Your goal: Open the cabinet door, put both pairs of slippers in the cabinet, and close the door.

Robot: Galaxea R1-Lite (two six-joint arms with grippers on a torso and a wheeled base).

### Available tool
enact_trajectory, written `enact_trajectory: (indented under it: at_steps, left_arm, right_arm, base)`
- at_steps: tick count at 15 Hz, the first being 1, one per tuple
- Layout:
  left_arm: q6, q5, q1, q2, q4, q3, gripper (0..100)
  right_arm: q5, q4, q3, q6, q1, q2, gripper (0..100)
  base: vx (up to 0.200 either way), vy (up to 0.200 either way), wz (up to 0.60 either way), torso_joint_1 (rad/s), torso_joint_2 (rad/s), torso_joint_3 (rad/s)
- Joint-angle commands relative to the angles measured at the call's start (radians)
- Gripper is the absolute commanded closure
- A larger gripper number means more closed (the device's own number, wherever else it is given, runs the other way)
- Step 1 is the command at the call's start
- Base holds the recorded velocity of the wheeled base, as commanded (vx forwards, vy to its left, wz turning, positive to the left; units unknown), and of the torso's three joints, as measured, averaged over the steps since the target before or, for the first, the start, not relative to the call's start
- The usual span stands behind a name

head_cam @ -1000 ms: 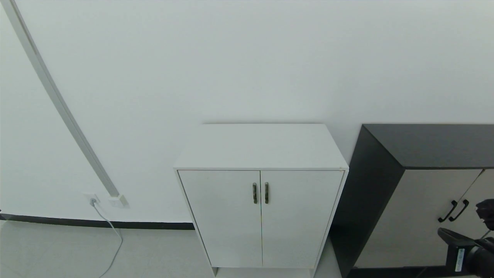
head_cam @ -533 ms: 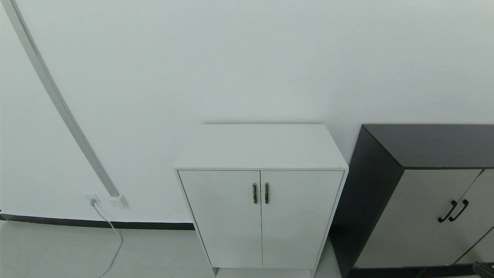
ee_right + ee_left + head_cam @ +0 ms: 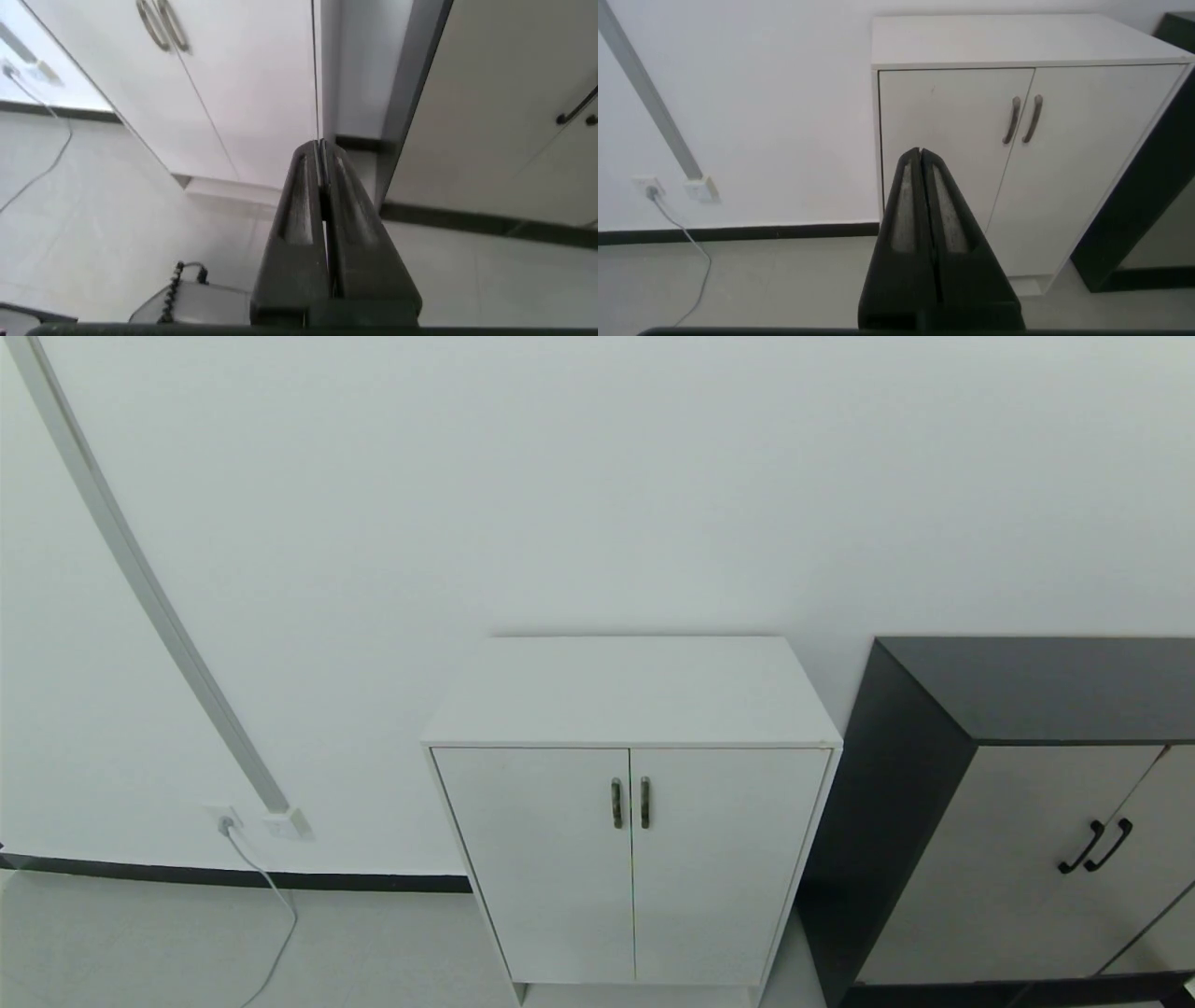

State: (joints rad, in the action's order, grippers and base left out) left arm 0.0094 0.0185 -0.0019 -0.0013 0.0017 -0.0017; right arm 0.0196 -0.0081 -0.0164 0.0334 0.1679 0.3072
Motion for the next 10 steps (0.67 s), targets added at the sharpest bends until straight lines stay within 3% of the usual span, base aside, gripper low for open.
enact_trajectory:
  at_steps: [1,5,7,8,10]
  left_arm:
    - [0.000,0.000,0.000,0.001,0.000,0.000,100]
    - [0.000,0.000,0.000,0.001,0.000,0.000,100]
    - [0.000,0.000,0.000,0.001,0.000,0.000,100]
    - [0.000,0.000,0.000,0.001,0.000,0.000,100]
    - [0.000,0.000,0.000,0.001,0.000,0.000,100]
  right_arm:
    - [-0.004,-0.001,0.006,-0.001,0.002,-0.039,100]
    - [-0.066,0.008,0.016,-0.032,-0.028,-0.048,100]
    - [-0.067,0.008,0.015,-0.038,-0.214,-0.053,100]
    - [-0.067,0.010,0.015,-0.038,-0.263,-0.068,100]
    - [-0.066,0.008,0.016,-0.038,-0.257,-0.162,100]
  base:
    - [0.000,0.000,0.00,0.000,0.00,0.000]
    - [0.000,0.000,0.00,0.000,0.00,0.000]
    - [0.000,0.000,0.00,0.000,0.00,0.000]
    - [0.000,0.000,0.00,0.000,0.00,0.000]
    - [0.000,0.000,0.00,0.000,0.00,0.000]
